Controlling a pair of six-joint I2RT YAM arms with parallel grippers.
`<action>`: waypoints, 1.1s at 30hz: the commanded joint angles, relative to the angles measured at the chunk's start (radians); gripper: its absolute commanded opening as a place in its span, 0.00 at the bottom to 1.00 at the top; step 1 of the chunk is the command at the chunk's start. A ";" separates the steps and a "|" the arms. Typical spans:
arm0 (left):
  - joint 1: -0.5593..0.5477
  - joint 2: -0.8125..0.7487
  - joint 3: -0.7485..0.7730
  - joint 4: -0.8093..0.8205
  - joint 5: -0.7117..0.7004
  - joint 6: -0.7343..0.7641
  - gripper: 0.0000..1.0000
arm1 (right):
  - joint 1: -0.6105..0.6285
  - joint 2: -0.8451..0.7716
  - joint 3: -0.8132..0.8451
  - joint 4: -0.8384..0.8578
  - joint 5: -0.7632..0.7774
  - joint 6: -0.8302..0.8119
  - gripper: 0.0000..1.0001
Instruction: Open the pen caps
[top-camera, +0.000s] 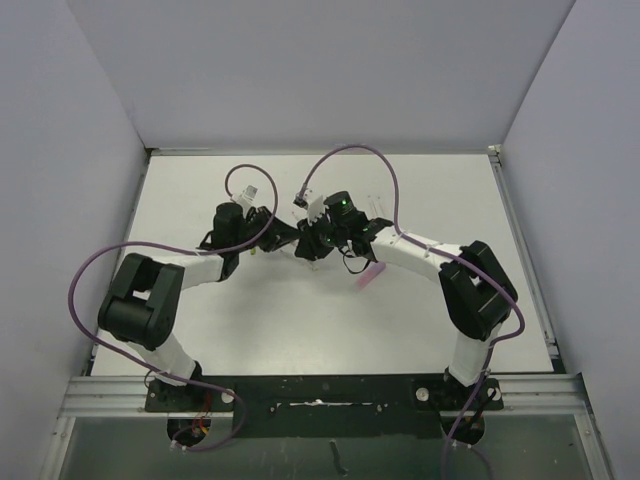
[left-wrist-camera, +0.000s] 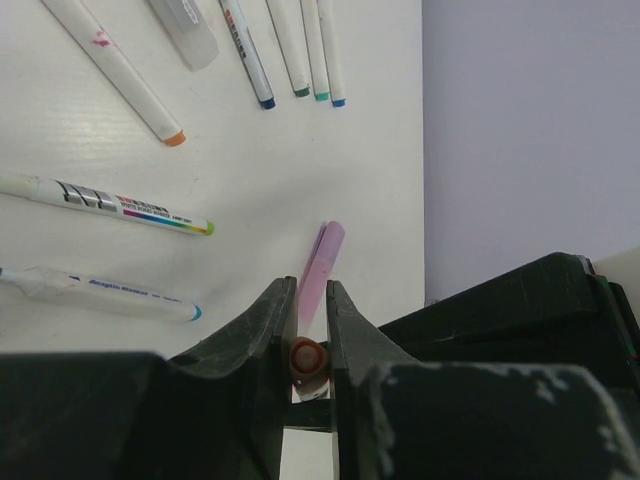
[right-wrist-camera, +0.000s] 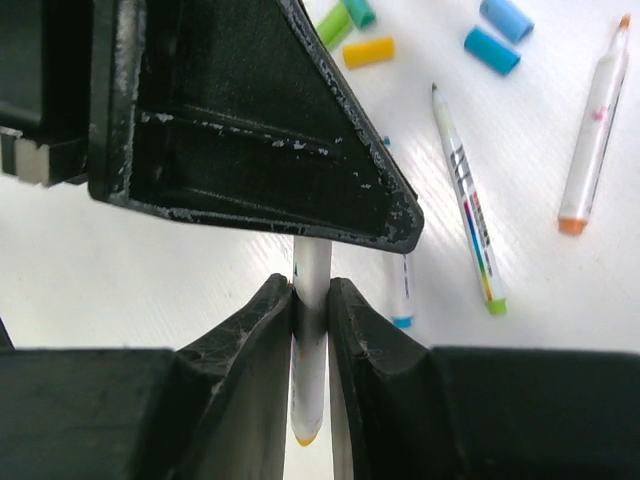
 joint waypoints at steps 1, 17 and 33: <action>0.146 -0.010 0.093 0.055 -0.003 0.009 0.00 | -0.002 -0.075 -0.036 -0.007 -0.018 -0.021 0.00; 0.291 0.035 0.064 -0.007 0.017 0.023 0.00 | -0.043 -0.089 -0.013 -0.097 0.223 -0.027 0.00; 0.307 0.065 -0.083 0.013 0.019 0.030 0.08 | -0.052 0.123 0.121 -0.174 0.462 0.090 0.00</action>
